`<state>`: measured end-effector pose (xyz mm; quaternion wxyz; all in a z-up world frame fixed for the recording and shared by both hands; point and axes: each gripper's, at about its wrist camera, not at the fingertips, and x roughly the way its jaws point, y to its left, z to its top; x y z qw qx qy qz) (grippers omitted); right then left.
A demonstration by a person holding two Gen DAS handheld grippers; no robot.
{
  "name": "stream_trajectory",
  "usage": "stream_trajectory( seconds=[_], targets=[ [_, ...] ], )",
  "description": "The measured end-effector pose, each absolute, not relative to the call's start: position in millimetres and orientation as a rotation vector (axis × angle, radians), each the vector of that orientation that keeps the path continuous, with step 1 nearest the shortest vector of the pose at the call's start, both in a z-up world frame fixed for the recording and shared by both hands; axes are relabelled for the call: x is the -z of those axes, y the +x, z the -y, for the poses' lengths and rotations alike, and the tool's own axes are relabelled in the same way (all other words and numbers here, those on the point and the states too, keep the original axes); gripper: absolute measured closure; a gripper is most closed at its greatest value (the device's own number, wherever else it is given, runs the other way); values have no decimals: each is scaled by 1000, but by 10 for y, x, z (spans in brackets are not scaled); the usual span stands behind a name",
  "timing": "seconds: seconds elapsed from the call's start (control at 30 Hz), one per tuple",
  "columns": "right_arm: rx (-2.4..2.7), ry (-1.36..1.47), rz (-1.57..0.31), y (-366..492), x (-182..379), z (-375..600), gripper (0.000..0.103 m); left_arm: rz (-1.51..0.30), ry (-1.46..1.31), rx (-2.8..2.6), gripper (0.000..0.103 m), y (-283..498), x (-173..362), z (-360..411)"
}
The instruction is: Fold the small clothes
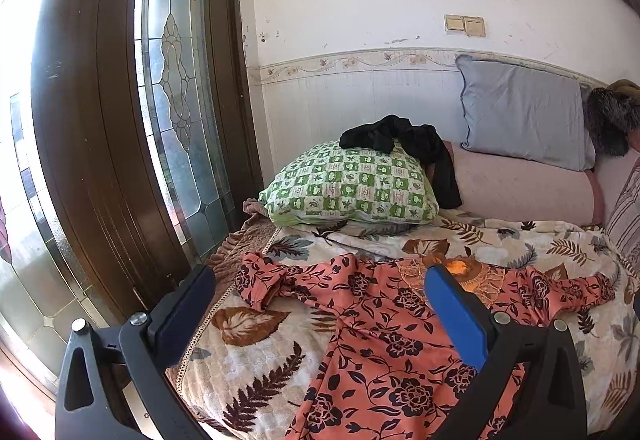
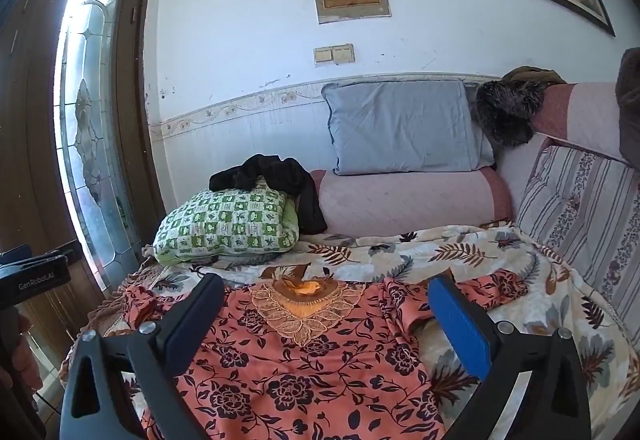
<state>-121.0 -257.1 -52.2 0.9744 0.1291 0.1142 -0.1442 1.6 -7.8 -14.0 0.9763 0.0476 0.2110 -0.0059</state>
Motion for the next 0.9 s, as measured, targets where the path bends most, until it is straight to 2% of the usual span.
stream_trajectory(
  seconds=[0.9],
  targets=[
    [312,289,-273,-910,596,2765,0,-429,122,29,0,165,176,359]
  ],
)
